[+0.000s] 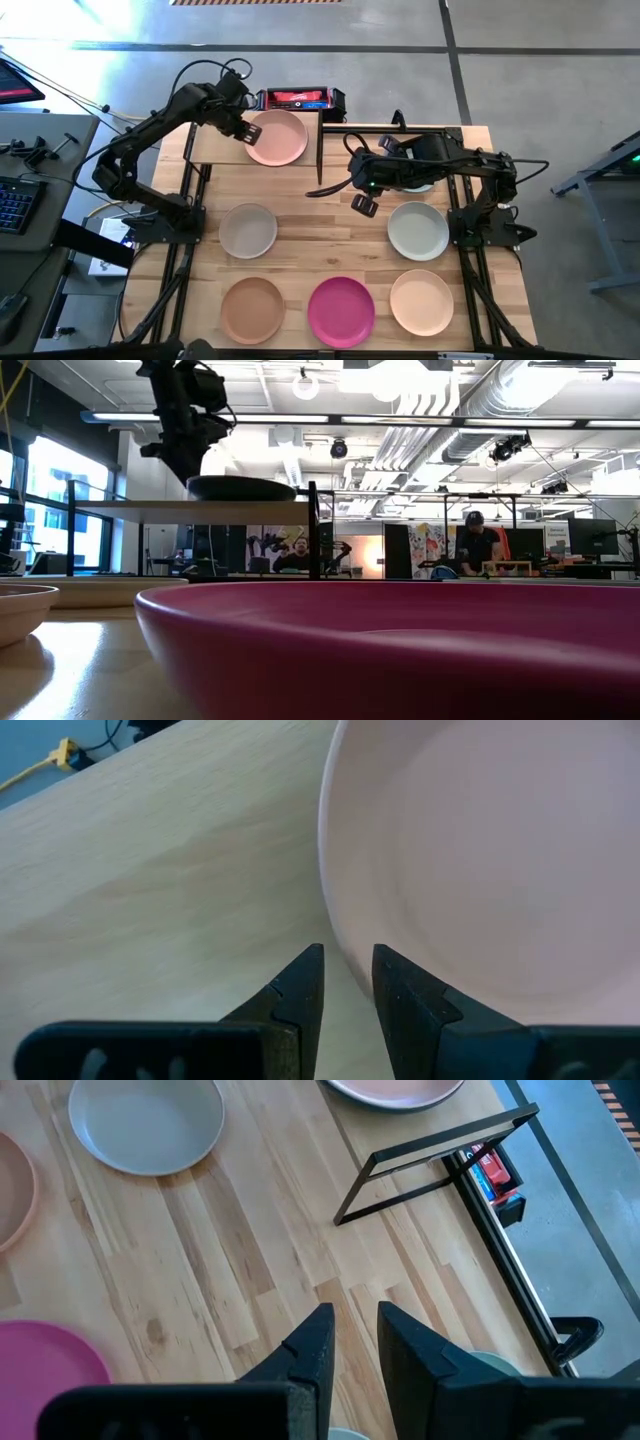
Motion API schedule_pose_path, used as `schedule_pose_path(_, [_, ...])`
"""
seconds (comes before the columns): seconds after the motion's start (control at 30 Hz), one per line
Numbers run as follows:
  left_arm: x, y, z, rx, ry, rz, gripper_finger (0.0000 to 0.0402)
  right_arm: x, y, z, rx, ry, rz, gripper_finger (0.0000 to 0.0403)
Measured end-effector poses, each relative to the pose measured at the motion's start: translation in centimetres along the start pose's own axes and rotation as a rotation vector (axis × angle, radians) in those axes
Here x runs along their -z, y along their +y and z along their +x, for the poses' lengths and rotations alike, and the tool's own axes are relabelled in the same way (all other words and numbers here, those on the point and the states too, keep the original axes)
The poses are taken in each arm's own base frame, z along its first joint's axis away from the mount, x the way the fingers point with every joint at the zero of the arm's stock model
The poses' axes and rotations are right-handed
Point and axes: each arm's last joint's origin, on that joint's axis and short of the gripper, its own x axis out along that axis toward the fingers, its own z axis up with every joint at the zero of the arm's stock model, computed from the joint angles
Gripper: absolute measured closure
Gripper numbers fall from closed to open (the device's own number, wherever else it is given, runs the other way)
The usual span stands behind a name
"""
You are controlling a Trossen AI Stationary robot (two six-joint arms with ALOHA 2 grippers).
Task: Place and stack plates onto a shelf
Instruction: Stack the light pink plate on the black plate on the shelf, then stack the white plate on the pink plate on the shelf
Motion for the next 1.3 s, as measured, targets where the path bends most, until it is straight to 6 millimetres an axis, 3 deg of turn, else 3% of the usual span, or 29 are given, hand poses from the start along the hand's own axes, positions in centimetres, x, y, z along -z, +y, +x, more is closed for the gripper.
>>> schedule_pose_path(0.13, [-0.2,-0.1,-0.4,0.006,-0.015,0.038,0.0323,0.0,0.0,0.0,0.0,0.0,0.0,0.0343])
schedule_pose_path(0.43, [-0.5,0.6,-4.4,0.003,-0.125,0.021,0.0323,-0.1,-0.2,0.1,0.012,-0.003,0.031,0.0343])
schedule_pose_path(0.7, [1.8,0.9,-6.3,-0.005,-0.076,0.071,0.0323,-0.7,-2.1,0.9,0.031,0.018,-0.039,0.0343])
schedule_pose_path(0.87, [3.7,1.2,-8.2,0.004,-0.108,0.069,0.0323,-1.0,-4.0,2.4,0.0,0.083,-0.035,0.0343])
schedule_pose_path(1.07, [6.5,1.6,-10.0,0.025,-0.157,0.05,0.0323,2.2,-5.1,6.9,-0.012,0.333,0.016,0.0343])
schedule_pose_path(1.17, [7.8,1.8,-10.7,0.033,-0.19,0.051,0.0323,4.5,-4.5,9.1,-0.027,0.439,0.071,0.0343])
schedule_pose_path(1.3, [9.3,2.2,-11.0,0.039,-0.21,0.027,0.0323,7.1,-3.4,10.5,-0.084,0.493,0.161,0.0343])
